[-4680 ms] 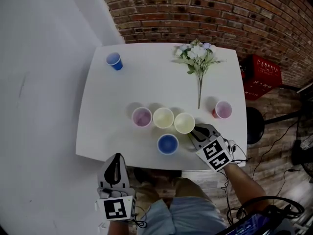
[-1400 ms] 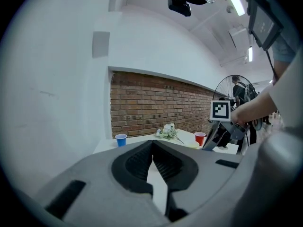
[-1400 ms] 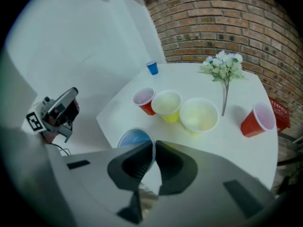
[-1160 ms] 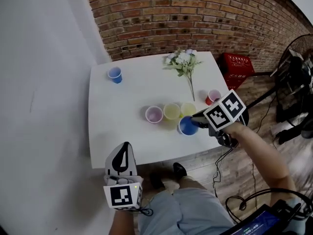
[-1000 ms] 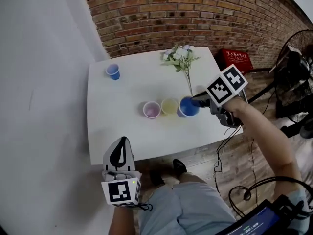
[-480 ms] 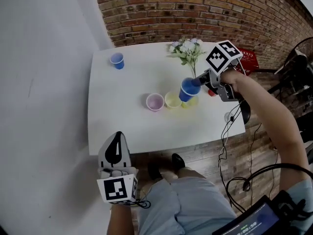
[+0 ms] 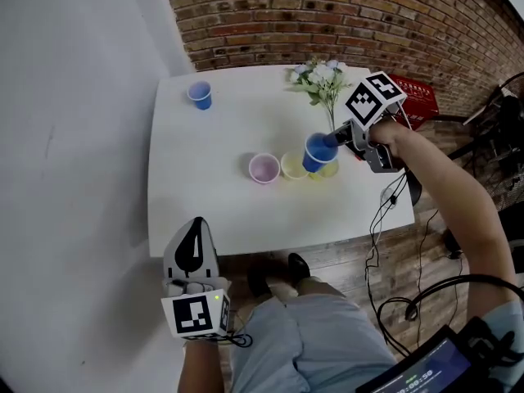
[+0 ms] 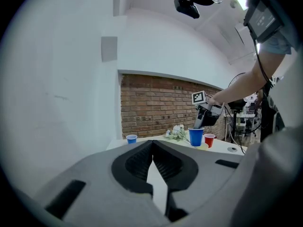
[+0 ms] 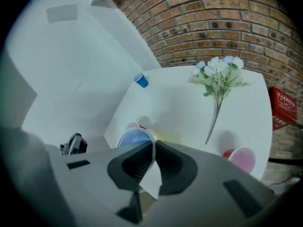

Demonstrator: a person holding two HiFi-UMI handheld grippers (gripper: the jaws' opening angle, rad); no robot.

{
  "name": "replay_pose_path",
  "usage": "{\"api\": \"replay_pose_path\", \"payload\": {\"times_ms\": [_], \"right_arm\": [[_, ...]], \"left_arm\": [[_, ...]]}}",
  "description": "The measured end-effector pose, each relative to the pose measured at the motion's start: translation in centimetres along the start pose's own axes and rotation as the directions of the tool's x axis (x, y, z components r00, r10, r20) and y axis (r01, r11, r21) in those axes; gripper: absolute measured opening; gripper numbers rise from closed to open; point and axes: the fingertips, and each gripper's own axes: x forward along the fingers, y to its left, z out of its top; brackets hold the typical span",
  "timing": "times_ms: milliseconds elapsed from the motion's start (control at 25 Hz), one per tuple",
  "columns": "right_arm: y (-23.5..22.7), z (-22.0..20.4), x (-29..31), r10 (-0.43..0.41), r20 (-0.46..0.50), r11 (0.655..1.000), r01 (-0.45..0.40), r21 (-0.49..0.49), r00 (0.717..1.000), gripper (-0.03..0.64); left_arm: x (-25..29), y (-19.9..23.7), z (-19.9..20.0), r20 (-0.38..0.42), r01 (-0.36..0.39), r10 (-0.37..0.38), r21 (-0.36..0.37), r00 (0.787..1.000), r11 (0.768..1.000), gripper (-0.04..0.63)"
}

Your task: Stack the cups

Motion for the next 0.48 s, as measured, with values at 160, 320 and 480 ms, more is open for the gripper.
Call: {"api": "replay_pose_path", "payload": {"times_ms": [160,320,480], "right_arm": [[-0.31,-0.11,0.34,-0.007,-0.002,1.0,0.007,0.003,1.0,0.029],[-0.65,-0.2,0.51,-0.013,0.0,1.0,0.013,0.005,1.0,0.029],[-0.86,-0.28,0.66,-0.017,0.005,1.0,0.017,0.007,1.0,0.031]], "left_arm": [[0.1,0.18,-0.18,-0.004,0.0,0.0,-0.002,1.0,1.0,0.009],[0.22,0.19,-0.22,-0.006,0.002,-0.002,-0.001,1.0,1.0,0.009],[0.3,0.08,0.01,-0.006,0.004,-0.004,0.0,1.0,1.0,0.009]]}}
